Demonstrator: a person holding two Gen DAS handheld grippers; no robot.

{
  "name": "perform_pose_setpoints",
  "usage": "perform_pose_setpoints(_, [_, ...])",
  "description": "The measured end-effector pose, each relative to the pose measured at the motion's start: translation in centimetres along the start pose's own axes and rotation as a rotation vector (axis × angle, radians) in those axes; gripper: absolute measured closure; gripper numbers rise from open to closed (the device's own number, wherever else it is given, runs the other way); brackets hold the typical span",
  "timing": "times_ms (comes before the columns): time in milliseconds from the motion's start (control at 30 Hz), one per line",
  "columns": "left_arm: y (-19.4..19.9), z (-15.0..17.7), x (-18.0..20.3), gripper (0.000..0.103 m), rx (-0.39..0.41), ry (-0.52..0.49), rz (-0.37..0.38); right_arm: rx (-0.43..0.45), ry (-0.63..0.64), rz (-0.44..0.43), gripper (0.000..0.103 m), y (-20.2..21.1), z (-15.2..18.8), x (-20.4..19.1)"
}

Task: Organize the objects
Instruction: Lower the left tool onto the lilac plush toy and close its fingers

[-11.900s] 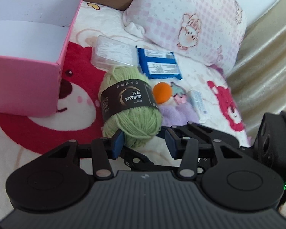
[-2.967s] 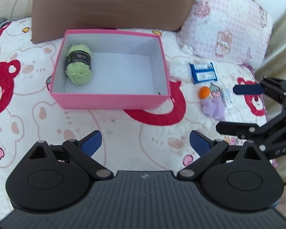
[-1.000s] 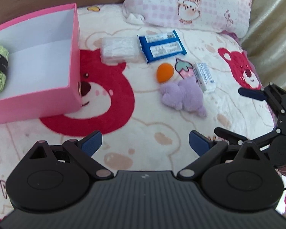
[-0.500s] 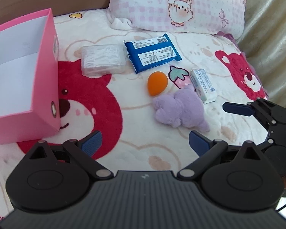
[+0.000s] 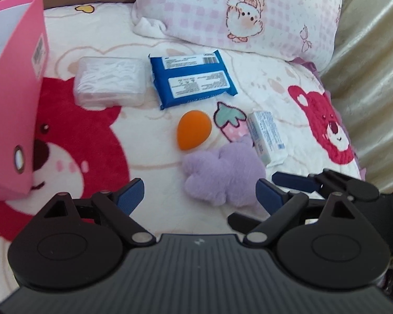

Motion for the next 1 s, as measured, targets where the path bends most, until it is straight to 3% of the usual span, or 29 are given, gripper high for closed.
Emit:
perform_pose_setpoints(167, [-1.4,-0.4,-0.1,0.019,0.011,0.020,0.028,-0.013,-0.003,0.003,0.018,-1.0,-0.1,0.1])
perform_pose_setpoints(267, [-2.3,-0.5,-0.5,0.030,0.016,0.033,0.034,-0.015,-0.025,0.022,0.023,-1.5,-0.1,0.7])
perform_pose_setpoints(367, [-3.1,-0.5,-0.7,0.038,0.019,0.054,0.051,-0.014,-0.055,0.029,0.033,-1.8,-0.2,1.4])
perform_pose_setpoints(433, [-3.5,-0.4,-0.8,0.046,0.014,0.070,0.075,-0.025,-0.076,0.029,0.045,-2.1,-0.2,2.0])
perform_pose_setpoints(600, [-4.8,0.2,-0.8,0.065,0.000,0.095,0.119,-0.041,-0.154,-0.014,0.046,-2.5,0.1,3.1])
perform_pose_setpoints(1000, [-5.5,1.1,-1.7,0.066,0.003,0.168,0.130,-0.035,-0.110,0.015,0.047,-3.3,0.4,2.6])
Point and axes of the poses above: each gripper's, at about its wrist camera, not at the fingertips, and y roughly against the way its jaws point, x to its right, z to its underside, the point moved 7 cm from there along -y, roughly the way its jaws point, and after that the axes turned 2 degrees about z, right-handed, at the moved point
